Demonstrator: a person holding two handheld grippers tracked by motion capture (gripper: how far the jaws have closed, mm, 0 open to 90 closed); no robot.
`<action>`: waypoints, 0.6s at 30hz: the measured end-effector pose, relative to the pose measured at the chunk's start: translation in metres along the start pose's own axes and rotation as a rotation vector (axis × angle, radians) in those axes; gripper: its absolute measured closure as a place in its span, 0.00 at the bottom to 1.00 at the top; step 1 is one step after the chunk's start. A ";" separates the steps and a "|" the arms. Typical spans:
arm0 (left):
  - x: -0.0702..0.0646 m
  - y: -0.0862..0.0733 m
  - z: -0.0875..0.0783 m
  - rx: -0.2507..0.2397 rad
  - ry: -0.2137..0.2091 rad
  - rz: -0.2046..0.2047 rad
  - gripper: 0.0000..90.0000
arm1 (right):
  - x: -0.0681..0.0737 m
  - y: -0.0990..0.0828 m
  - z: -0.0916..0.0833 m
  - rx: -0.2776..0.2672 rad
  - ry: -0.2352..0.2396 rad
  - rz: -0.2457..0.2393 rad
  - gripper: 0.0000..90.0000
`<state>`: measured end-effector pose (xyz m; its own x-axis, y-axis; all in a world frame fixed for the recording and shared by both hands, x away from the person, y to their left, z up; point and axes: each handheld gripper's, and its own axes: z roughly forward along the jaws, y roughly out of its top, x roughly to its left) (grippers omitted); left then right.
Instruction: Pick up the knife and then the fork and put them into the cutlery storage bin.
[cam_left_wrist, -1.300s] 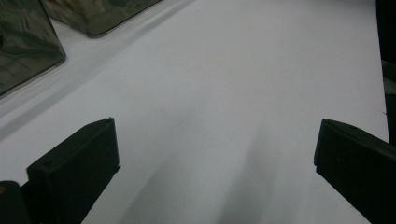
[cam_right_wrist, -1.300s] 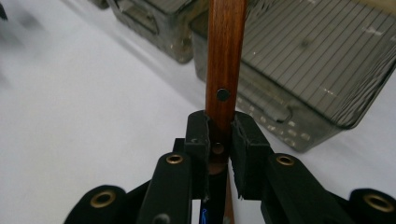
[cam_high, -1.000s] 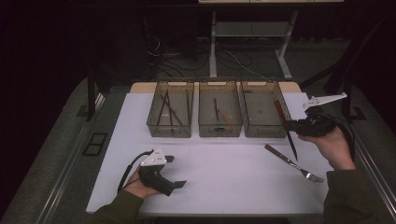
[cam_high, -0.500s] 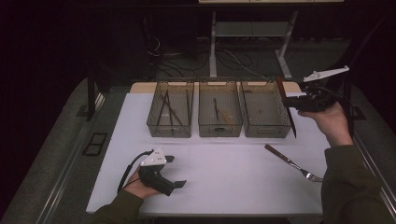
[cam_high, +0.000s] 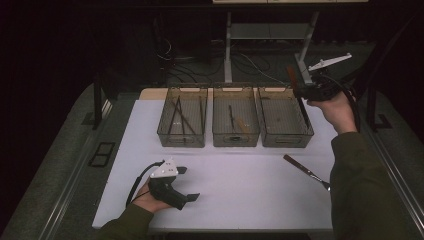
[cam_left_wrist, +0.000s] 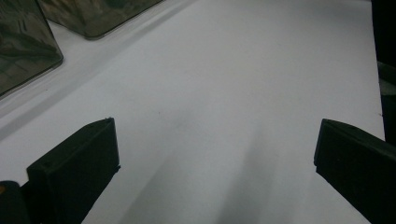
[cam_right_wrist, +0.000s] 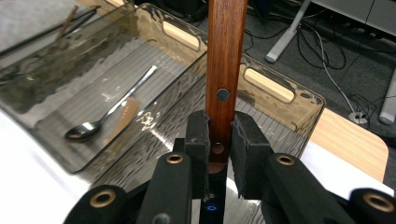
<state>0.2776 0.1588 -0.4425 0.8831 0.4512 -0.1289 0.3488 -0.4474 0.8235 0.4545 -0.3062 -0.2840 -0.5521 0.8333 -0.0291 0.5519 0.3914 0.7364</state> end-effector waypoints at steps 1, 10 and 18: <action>0.000 0.000 0.000 -0.001 -0.001 -0.001 0.00 | -0.002 -0.001 0.004 -0.003 0.009 0.004 0.86; 0.000 0.000 0.000 -0.004 -0.003 -0.004 0.00 | -0.007 -0.011 0.031 0.017 0.022 0.047 0.86; -0.001 0.000 0.001 -0.007 -0.003 -0.007 0.00 | -0.015 -0.034 0.046 0.054 0.024 0.095 0.86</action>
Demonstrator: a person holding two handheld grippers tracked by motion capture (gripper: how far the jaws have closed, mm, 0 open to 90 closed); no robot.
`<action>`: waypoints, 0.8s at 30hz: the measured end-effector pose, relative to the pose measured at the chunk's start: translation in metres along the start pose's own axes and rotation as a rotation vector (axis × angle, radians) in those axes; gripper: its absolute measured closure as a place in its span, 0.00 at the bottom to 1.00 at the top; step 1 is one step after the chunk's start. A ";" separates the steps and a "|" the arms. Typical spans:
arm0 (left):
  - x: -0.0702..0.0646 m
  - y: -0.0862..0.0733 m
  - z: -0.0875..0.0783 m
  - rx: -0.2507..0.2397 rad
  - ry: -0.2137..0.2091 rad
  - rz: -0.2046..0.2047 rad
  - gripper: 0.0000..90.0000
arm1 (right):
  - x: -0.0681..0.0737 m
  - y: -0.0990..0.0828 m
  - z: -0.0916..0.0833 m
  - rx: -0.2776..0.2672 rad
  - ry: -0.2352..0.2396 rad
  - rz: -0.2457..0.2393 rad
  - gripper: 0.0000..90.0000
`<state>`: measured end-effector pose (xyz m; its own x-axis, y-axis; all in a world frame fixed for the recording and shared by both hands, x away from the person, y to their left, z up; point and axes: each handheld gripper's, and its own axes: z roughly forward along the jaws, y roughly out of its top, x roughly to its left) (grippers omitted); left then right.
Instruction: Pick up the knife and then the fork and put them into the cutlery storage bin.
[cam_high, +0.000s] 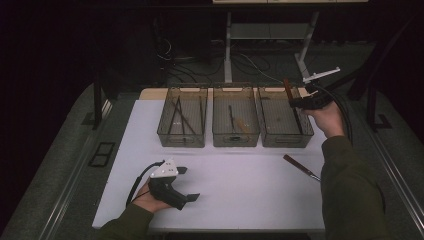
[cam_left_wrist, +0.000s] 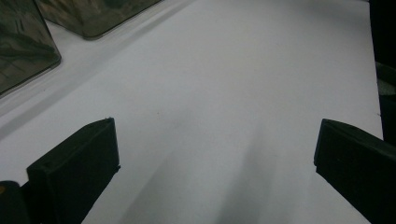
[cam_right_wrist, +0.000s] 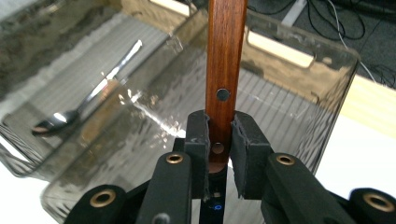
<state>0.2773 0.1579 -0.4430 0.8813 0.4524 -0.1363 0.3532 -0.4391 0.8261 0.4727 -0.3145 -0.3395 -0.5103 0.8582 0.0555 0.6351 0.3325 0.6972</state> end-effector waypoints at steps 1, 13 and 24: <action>0.000 0.000 0.000 0.000 0.000 -0.001 0.00 | -0.001 -0.003 0.002 0.004 0.004 0.009 0.86; 0.000 0.000 0.000 0.003 0.000 0.001 0.00 | -0.005 -0.018 0.016 0.066 -0.004 0.017 0.86; 0.000 0.000 0.000 0.002 0.000 0.000 0.00 | -0.003 -0.022 0.029 0.107 -0.017 0.007 0.84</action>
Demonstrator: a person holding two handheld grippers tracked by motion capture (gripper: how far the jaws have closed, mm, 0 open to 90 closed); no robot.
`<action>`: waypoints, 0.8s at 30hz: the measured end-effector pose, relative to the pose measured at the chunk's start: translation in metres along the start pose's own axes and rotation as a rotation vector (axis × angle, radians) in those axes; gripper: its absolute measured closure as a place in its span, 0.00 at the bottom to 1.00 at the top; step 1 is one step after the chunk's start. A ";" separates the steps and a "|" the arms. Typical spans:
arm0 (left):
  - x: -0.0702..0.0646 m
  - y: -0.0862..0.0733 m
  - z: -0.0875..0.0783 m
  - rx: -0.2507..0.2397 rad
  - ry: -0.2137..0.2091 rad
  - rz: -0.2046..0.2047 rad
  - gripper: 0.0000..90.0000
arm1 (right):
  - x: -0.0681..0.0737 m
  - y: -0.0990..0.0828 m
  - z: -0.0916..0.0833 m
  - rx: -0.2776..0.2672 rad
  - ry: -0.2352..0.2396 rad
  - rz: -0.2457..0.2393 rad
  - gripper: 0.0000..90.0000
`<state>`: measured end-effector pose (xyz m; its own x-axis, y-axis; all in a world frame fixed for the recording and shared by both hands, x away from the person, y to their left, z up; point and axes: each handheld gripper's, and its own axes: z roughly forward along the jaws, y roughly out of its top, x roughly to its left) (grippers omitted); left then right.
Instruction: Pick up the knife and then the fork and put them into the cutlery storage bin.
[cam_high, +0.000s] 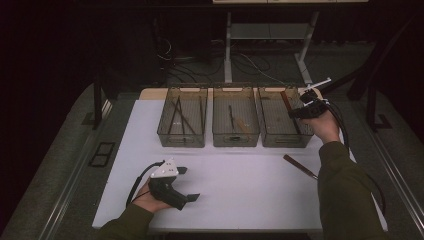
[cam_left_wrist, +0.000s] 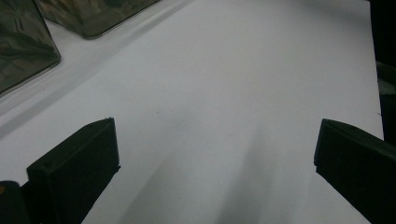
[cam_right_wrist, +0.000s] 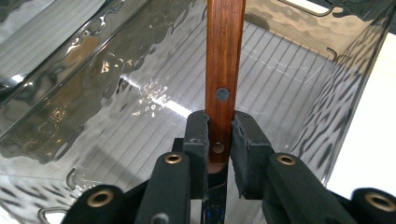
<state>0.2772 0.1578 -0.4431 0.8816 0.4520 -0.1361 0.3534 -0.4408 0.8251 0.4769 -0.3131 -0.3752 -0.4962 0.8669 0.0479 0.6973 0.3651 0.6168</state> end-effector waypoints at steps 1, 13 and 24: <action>0.000 0.000 0.000 -0.001 0.000 -0.001 0.00 | 0.000 0.000 0.001 0.005 0.001 -0.007 0.80; 0.000 0.000 0.000 0.001 0.001 0.000 0.00 | 0.000 -0.006 -0.006 -0.037 0.037 0.022 0.53; 0.000 0.000 0.000 0.001 0.005 -0.003 0.00 | 0.009 -0.023 -0.038 -0.142 0.061 -0.010 0.45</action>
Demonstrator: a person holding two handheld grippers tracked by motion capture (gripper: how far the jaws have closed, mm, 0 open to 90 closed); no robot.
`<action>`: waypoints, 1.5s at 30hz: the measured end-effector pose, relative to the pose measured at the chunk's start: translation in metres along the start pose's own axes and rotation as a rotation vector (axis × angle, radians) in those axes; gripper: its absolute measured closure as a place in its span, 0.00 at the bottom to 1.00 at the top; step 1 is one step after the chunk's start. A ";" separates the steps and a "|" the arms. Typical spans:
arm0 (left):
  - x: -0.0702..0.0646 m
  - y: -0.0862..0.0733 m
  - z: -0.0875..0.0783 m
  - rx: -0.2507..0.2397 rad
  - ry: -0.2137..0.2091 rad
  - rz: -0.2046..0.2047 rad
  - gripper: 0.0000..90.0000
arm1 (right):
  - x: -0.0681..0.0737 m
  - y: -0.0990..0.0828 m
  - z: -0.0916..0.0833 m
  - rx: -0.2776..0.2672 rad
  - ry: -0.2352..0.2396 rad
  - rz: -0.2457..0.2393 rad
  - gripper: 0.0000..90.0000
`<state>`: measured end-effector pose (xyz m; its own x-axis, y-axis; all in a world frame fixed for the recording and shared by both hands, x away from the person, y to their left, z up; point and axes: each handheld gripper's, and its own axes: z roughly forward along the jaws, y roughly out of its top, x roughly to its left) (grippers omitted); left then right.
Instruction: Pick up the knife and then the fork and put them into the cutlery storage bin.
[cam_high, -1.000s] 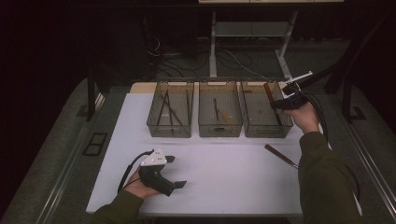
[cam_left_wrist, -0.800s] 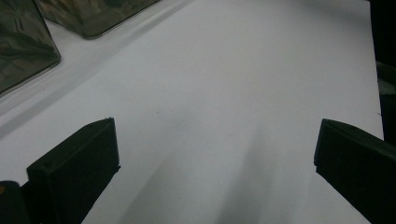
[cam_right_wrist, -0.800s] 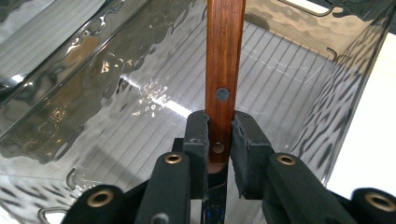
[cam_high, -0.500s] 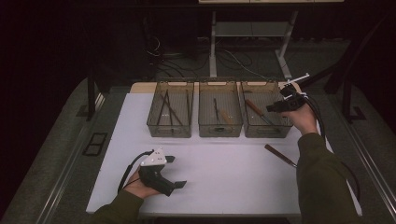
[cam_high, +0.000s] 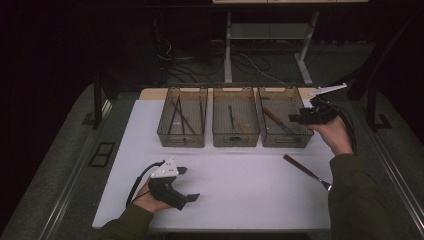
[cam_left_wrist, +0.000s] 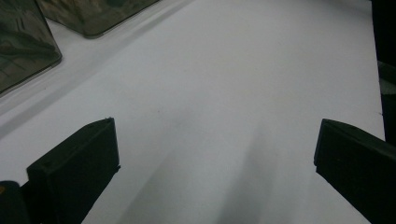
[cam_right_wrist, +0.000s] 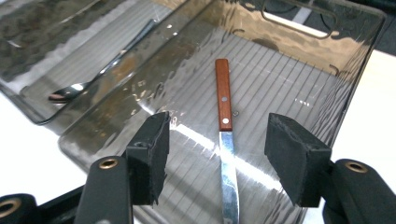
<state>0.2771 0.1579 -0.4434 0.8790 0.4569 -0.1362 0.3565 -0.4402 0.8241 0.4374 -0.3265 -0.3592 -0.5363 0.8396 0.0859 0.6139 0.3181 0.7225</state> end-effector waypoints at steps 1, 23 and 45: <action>0.000 0.000 0.000 0.000 0.000 0.000 0.00 | 0.001 -0.001 -0.003 -0.011 0.006 -0.003 0.44; 0.000 0.000 0.000 0.000 0.003 -0.002 0.00 | 0.020 -0.035 -0.043 -0.087 0.065 -0.047 0.38; 0.000 0.000 -0.001 0.009 0.010 0.010 0.00 | 0.039 -0.079 -0.062 -0.037 0.090 -0.126 0.36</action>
<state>0.2768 0.1584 -0.4430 0.8794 0.4600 -0.1229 0.3507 -0.4513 0.8206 0.3319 -0.3459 -0.3699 -0.6588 0.7504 0.0527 0.5171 0.4008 0.7563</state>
